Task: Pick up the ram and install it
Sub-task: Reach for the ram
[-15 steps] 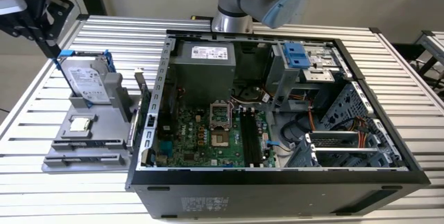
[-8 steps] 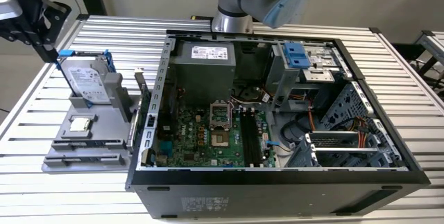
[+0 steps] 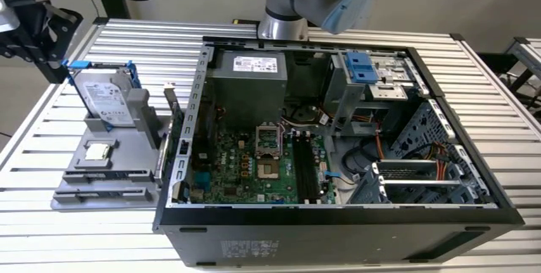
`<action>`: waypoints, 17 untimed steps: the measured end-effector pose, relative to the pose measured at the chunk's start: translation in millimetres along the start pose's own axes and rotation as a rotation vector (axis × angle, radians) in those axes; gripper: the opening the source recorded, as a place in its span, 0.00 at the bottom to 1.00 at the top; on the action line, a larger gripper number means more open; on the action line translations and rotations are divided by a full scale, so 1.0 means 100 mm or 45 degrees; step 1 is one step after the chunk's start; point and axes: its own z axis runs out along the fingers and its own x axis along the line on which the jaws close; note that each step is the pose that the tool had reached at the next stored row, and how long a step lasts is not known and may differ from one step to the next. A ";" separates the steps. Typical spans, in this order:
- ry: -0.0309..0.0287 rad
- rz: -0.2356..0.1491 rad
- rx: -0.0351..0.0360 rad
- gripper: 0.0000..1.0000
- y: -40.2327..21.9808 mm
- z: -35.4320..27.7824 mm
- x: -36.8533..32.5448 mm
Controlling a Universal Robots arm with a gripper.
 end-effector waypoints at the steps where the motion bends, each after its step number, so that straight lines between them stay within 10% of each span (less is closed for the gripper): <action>1: -0.0001 0.000 -0.0001 0.00 -0.014 0.001 0.000; 17: 0.0007 0.000 -0.0001 0.00 -0.242 0.005 -0.004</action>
